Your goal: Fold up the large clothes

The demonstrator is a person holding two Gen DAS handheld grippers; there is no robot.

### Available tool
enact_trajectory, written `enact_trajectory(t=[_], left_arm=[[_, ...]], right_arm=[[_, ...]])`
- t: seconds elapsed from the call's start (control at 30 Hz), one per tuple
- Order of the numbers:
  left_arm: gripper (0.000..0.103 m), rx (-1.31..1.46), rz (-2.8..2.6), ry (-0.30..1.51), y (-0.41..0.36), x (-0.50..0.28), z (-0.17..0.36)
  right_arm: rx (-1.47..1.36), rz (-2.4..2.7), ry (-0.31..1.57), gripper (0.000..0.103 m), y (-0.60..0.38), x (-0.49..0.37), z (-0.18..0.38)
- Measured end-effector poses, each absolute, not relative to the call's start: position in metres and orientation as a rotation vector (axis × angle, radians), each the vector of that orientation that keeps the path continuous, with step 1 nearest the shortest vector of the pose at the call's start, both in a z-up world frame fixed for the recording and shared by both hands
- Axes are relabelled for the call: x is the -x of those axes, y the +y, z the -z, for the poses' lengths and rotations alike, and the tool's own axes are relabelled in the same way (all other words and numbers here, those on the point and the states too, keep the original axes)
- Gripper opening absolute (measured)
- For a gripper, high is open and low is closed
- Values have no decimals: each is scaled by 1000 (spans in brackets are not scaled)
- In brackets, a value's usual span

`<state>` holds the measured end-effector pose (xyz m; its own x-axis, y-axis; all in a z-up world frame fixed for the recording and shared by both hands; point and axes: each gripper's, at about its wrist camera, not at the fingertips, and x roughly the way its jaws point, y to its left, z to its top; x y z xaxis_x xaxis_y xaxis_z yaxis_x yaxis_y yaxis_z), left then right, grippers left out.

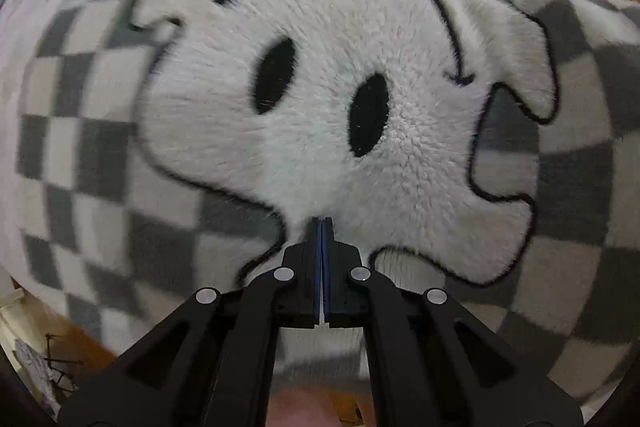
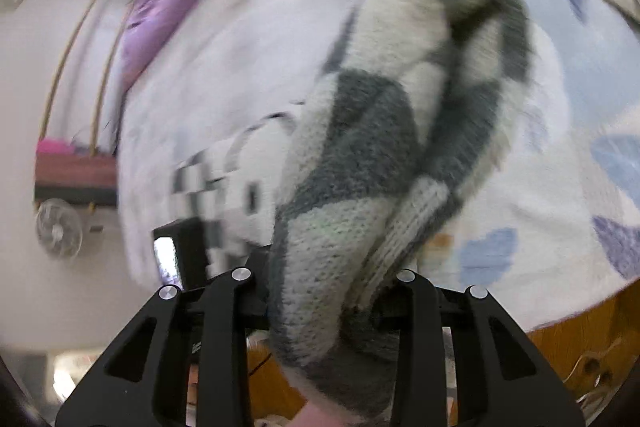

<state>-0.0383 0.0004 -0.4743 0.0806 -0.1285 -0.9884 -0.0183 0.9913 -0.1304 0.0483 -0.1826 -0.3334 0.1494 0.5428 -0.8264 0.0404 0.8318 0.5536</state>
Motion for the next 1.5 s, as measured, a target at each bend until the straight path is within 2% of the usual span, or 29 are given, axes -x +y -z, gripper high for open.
enact_trajectory(t=[0.27, 0.4, 0.63, 0.7, 0.77, 0.83, 0.87, 0.9, 0.93, 0.97, 1.0, 1.13, 1.2, 1.23, 1.27, 1.3, 1.33, 1.37, 1.43, 1.5], left_arm=[[1, 146, 37, 1338, 99, 80, 362], [1, 158, 9, 1328, 141, 56, 348], [1, 265, -74, 1380, 234, 80, 347], [1, 295, -104, 1402, 251, 88, 356], [1, 321, -140, 1446, 270, 97, 367], [1, 381, -138, 1468, 286, 102, 373], [1, 411, -123, 1467, 289, 103, 373], [3, 430, -110, 1467, 291, 103, 374], [20, 452, -88, 1468, 291, 101, 376], [44, 462, -74, 1467, 291, 96, 379], [51, 479, -51, 1458, 287, 91, 382], [61, 577, 52, 1458, 274, 64, 396], [61, 609, 79, 1460, 266, 52, 405], [60, 614, 98, 1485, 260, 45, 414], [59, 610, 115, 1519, 254, 40, 424], [40, 611, 134, 1558, 248, 36, 434], [9, 617, 144, 1607, 244, 34, 447], [0, 593, 129, 1645, 241, 34, 456], [0, 531, 132, 1670, 241, 38, 459], [0, 477, 128, 1663, 247, 44, 453]], right_arm=[[-416, -527, 1456, 30, -58, -71, 304], [-334, -551, 1496, 30, 7, -79, 313], [-204, -662, 1605, 31, 129, -66, 358], [-148, -675, 1666, 38, 172, -68, 385], [-207, -703, 1731, 67, 195, -72, 404], [-297, -770, 1782, 69, 207, -76, 410], [-291, -751, 1766, 75, 206, -78, 406], [-266, -715, 1724, 79, 200, -82, 396], [-251, -697, 1697, 81, 196, -84, 390], [-228, -680, 1669, 81, 187, -86, 381], [-200, -659, 1636, 81, 177, -88, 370], [-152, -525, 1531, 81, 128, -93, 342], [-153, -447, 1489, 81, 102, -92, 336], [-150, -424, 1473, 77, 92, -87, 338], [-139, -388, 1462, 65, 78, -87, 335], [-130, -352, 1468, 58, 69, -89, 339], [-140, -332, 1483, 43, 56, -87, 344], [-165, -333, 1500, 20, 45, -86, 348], [-227, -363, 1515, 5, 43, -96, 360], [-214, -359, 1506, 4, 45, -112, 369]])
